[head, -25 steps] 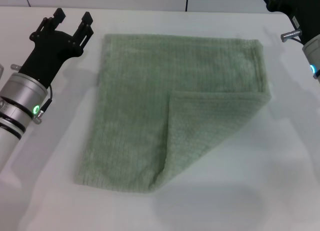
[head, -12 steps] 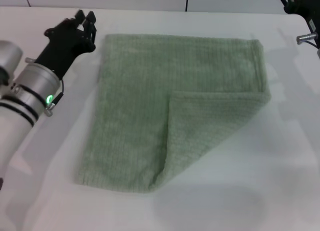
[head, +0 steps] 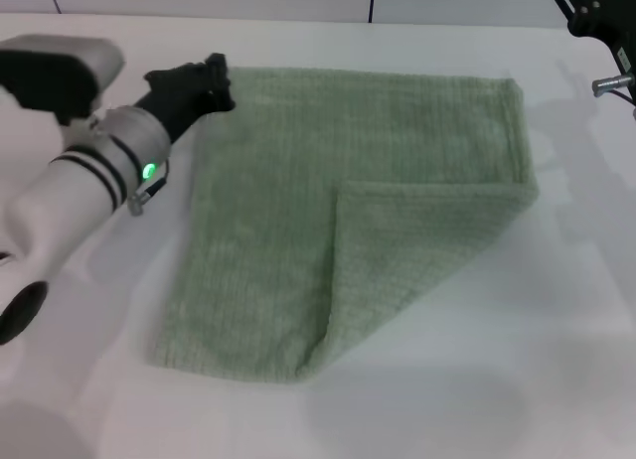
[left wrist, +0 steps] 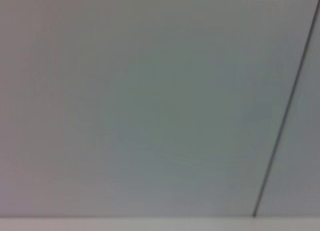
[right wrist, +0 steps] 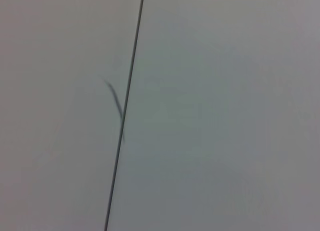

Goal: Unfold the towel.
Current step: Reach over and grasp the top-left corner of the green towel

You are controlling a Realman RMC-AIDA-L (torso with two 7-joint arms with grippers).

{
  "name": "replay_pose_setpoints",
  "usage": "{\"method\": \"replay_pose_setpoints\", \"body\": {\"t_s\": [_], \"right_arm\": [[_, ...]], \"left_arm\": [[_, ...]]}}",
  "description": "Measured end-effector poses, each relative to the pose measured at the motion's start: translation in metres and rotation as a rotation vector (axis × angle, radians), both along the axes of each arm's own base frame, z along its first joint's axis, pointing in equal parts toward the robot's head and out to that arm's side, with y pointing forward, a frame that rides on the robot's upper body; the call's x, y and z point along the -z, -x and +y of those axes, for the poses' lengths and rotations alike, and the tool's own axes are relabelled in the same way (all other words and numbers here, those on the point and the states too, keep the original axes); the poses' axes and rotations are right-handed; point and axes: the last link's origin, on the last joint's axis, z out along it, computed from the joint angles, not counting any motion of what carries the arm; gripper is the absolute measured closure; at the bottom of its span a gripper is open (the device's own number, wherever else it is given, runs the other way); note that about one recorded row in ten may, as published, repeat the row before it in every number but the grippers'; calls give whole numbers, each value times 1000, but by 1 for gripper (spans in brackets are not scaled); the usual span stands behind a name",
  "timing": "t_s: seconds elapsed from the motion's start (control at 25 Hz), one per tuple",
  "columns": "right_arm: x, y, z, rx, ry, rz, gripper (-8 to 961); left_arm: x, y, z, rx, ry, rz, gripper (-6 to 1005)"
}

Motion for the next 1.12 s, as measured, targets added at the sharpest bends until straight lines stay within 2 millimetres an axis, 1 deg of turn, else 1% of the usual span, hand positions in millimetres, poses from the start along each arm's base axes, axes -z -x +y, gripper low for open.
{"method": "replay_pose_setpoints", "body": {"t_s": [0.08, 0.24, 0.44, 0.8, 1.12], "right_arm": [[0, -1, 0, 3, 2, -2, 168], [1, -1, 0, 3, 5, -3, 168], [2, 0, 0, 3, 11, -6, 167], [4, 2, 2, 4, 23, -11, 167], [5, 3, 4, 2, 29, -11, 168]], "left_arm": [[6, -3, 3, -11, 33, 27, 1001], [13, -6, 8, -37, 77, 79, 1001], [17, -4, 10, -70, 104, 111, 1001], [20, 5, 8, -129, 133, 149, 1001], [22, 7, 7, -132, 143, 161, 1001]]}}
